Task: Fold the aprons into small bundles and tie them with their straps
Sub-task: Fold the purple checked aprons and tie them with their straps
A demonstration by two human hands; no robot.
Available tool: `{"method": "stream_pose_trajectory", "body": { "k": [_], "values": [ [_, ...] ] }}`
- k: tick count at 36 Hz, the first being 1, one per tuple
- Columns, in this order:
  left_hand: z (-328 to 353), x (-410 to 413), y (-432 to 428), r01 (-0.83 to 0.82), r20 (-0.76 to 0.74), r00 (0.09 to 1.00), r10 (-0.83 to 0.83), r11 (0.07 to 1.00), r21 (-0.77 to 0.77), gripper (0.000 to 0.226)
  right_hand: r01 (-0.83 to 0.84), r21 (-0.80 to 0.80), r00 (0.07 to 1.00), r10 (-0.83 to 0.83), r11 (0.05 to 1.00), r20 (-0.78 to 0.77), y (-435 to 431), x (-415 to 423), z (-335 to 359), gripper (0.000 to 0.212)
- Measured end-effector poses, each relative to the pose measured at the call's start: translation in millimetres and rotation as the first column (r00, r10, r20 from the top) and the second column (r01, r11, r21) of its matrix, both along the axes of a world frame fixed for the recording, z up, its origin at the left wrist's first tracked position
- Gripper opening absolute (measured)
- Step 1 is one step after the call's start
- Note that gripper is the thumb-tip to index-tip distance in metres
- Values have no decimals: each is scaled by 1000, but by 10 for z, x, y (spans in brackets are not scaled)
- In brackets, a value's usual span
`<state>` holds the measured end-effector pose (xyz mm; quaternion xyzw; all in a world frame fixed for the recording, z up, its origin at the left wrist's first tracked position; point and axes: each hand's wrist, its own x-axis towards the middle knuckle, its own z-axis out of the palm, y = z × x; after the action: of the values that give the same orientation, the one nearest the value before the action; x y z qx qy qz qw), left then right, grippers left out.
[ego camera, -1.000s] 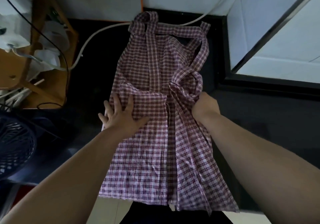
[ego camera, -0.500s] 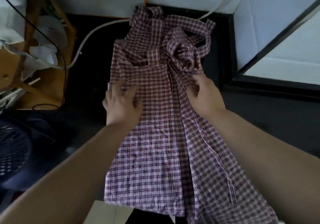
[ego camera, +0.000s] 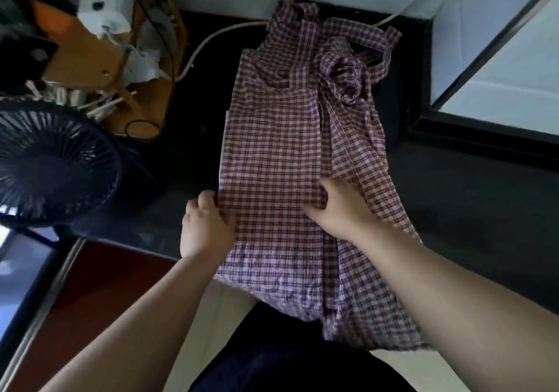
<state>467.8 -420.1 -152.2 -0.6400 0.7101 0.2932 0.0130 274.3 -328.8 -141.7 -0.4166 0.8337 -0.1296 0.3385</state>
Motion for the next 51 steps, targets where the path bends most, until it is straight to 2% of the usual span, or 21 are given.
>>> {"method": "stream_pose_trajectory", "body": {
  "k": [4,8,9,11,14,16,17,19,21,22,25,26,29,31,34,37,40,42,46,49,51],
  "values": [
    [-21,173,141,-27,32,999,29,999,-40,22,-134,-7,990,134,991,37,159,111,36,79],
    [-4,249,81,-234,-64,970,233,972,3,17,-203,22,979,202,979,30,286,134,-5,79],
    [7,251,62,-240,-63,969,240,971,6,18,-199,9,979,198,980,42,294,134,-8,77],
    [23,212,90,-181,-4,984,181,983,-8,26,-151,-59,988,153,987,30,315,127,2,70],
    [83,153,237,-48,118,991,62,991,-124,44,56,-242,991,-84,969,-106,390,76,32,53],
    [120,103,394,107,80,993,-90,964,-243,54,191,-274,955,-243,942,-170,512,-35,52,47],
    [113,95,449,201,48,980,-195,948,-248,54,247,-216,941,-287,945,-179,541,-76,27,47],
    [96,5,599,389,5,920,-392,912,-131,51,348,-5,916,-341,938,-210,680,-184,-6,53],
    [73,-96,742,509,66,857,-511,860,45,55,381,142,912,-347,914,-218,830,-262,-14,58],
    [60,-125,787,528,110,837,-535,845,89,58,374,155,919,-344,914,-190,896,-290,-22,55],
    [74,-175,806,505,129,850,-511,859,83,62,320,112,947,-317,941,-40,1024,-351,-25,35],
    [85,-190,794,498,127,853,-506,863,85,63,305,122,952,-306,945,-13,1049,-355,-13,35],
    [119,-234,779,484,138,857,-496,867,114,65,317,161,948,-318,935,-25,1090,-364,-26,42],
    [133,-270,800,476,170,857,-486,874,100,65,317,153,948,-317,936,-29,1138,-380,-10,27],
    [124,-310,836,465,148,869,-471,882,74,62,433,18,896,-429,901,-117,1206,-426,100,12],
    [108,-346,902,435,68,892,-447,890,134,64,516,-118,798,-526,849,-294,1273,-494,244,21],
    [112,-339,925,440,60,890,-452,886,143,69,559,-201,733,-593,804,-334,1362,-625,321,24],
    [129,-355,936,459,109,873,-476,876,151,71,581,-197,699,-608,790,-376,1417,-687,356,20],
    [188,-533,1042,494,311,790,-529,849,189,61,587,-126,677,-570,800,-466,1469,-642,424,22],
    [178,-685,1123,508,392,749,-534,843,178,81,613,-88,684,-584,785,-438,1489,-574,420,24],
    [145,-761,1186,529,338,770,-542,837,136,91,641,-73,682,-610,764,-403,1547,-583,420,23]
  ]
}}
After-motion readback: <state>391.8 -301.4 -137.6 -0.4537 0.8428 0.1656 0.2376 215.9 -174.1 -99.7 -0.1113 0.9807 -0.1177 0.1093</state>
